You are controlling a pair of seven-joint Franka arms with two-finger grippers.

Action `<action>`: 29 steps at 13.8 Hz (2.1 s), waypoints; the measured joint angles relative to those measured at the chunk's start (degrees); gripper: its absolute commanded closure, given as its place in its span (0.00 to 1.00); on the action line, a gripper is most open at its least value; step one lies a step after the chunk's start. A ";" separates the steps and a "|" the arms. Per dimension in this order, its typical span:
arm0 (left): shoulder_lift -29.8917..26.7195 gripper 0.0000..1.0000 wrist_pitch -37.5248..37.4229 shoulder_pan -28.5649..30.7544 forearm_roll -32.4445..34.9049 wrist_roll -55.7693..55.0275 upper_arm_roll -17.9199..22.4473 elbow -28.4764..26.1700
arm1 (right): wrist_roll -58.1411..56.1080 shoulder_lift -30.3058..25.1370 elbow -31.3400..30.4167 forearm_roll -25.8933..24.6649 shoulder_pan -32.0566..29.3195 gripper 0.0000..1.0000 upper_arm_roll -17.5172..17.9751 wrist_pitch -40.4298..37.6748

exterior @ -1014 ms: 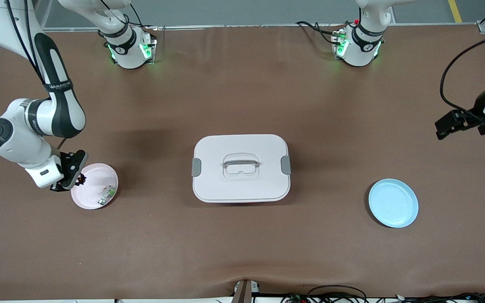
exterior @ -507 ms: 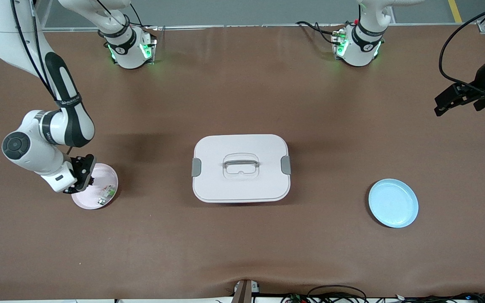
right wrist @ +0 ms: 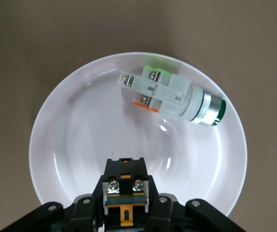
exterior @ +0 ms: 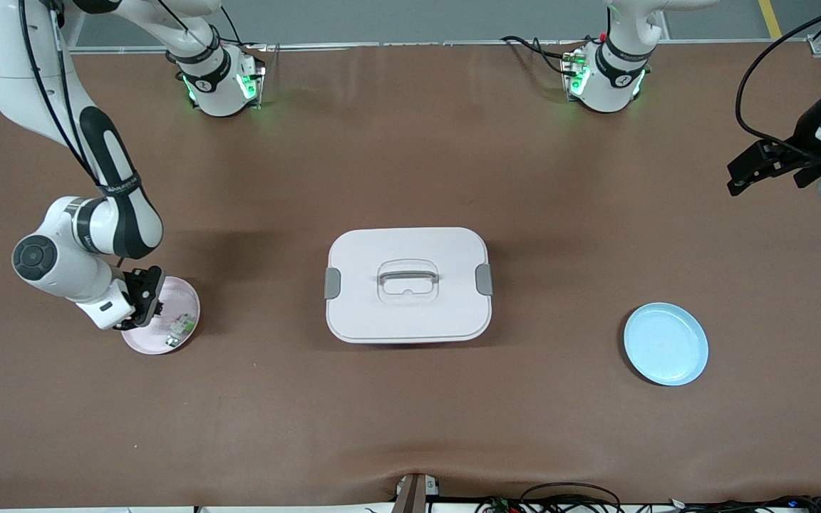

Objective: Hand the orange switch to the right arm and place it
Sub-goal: 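Lower the switch onto the white plate with the right gripper, then open the right gripper and lift it off the switch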

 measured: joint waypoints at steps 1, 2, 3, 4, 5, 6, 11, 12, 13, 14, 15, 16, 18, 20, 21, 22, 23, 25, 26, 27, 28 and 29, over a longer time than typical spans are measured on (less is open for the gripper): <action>0.00 0.00 -0.01 -0.02 0.00 0.00 -0.02 -0.07 | -0.41 0.81 0.56 0.86 0.00 0.97 0.23 0.00; 0.00 0.00 -0.04 -0.02 0.00 0.00 -0.02 -0.11 | -0.64 1.50 1.01 1.46 0.00 0.95 0.44 0.03; 0.00 0.00 -0.09 -0.02 0.00 0.00 -0.02 -0.13 | -0.79 2.05 1.30 1.85 0.00 0.91 0.60 0.13; 0.00 0.00 -0.10 -0.02 0.00 0.00 -0.02 -0.13 | -0.84 2.46 1.53 2.05 0.00 0.88 0.71 0.21; 0.00 0.00 -0.11 -0.02 0.00 0.00 -0.02 -0.14 | -0.87 2.67 1.72 2.18 0.00 0.80 0.74 0.27; 0.00 0.00 -0.17 -0.02 0.00 0.00 -0.02 -0.15 | -0.90 2.68 1.81 2.32 0.00 0.67 0.74 0.27; 0.00 0.00 -0.59 -0.02 -0.01 0.00 -0.01 -0.16 | -1.02 2.76 2.64 4.05 -0.05 0.00 0.72 1.03; 0.00 0.00 -0.60 -0.02 -0.01 0.00 -0.01 -0.16 | -1.02 2.76 3.12 4.16 -0.07 0.00 0.71 0.96; 0.00 0.00 -0.60 -0.02 -0.01 0.00 -0.01 -0.16 | -1.02 2.77 3.66 4.24 -0.10 0.00 0.68 0.79; 0.00 0.00 -0.60 -0.02 -0.01 0.00 -0.02 -0.16 | -1.02 2.76 4.22 4.33 -0.20 0.00 0.65 0.47; 0.00 0.00 -0.60 -0.02 -0.01 0.00 -0.02 -0.16 | -1.02 2.76 4.86 4.41 -0.51 0.00 0.64 -0.08; 0.00 0.00 -0.60 -0.02 -0.01 0.00 -0.02 -0.16 | -1.02 2.76 5.48 4.44 -0.99 0.00 0.63 -1.07; 0.00 0.00 -0.60 -0.02 -0.01 0.00 -0.02 -0.20 | -0.14 2.75 7.20 4.80 -1.62 0.00 0.62 -6.51; 0.00 0.00 -0.60 -0.02 -0.01 0.00 -0.02 -0.24 | 6.36 2.48 9.51 5.00 -1.66 0.00 0.65 -13.83; 0.00 0.00 -0.60 -0.02 -0.01 0.00 -0.02 -0.25 | 10.75 2.05 10.19 5.00 -1.66 0.00 0.70 -16.52; 0.00 0.00 -0.60 -0.02 -0.01 0.00 -0.02 -0.25 | 14.77 1.46 10.39 5.00 -1.66 0.00 0.74 -18.54; 0.00 0.00 -0.60 -0.03 -0.01 0.00 -0.03 -0.25 | 18.64 0.88 10.40 5.00 -1.66 0.00 0.77 -20.02; 0.00 0.00 -0.60 -0.04 -0.01 0.00 -0.07 -0.27 | 25.52 -0.12 10.32 5.00 -1.55 0.00 0.78 -21.04; 0.00 0.00 -0.60 -0.05 -0.01 0.00 -0.10 -0.29 | 29.96 -0.68 9.87 5.00 -1.32 0.00 0.77 -21.12; 0.00 0.00 -0.60 -0.06 -0.01 0.00 -0.11 -0.30 | 35.46 -1.57 8.90 4.96 -1.09 0.00 0.76 -21.14; 0.00 0.00 -0.60 -0.07 -0.01 0.00 -0.11 -0.32 | 41.17 -2.73 7.65 4.94 -0.87 0.00 0.76 -21.14; 0.00 0.00 -0.60 -0.07 -0.01 0.00 -0.11 -0.33 | 47.64 -4.20 6.09 4.91 -0.56 0.00 0.75 -21.15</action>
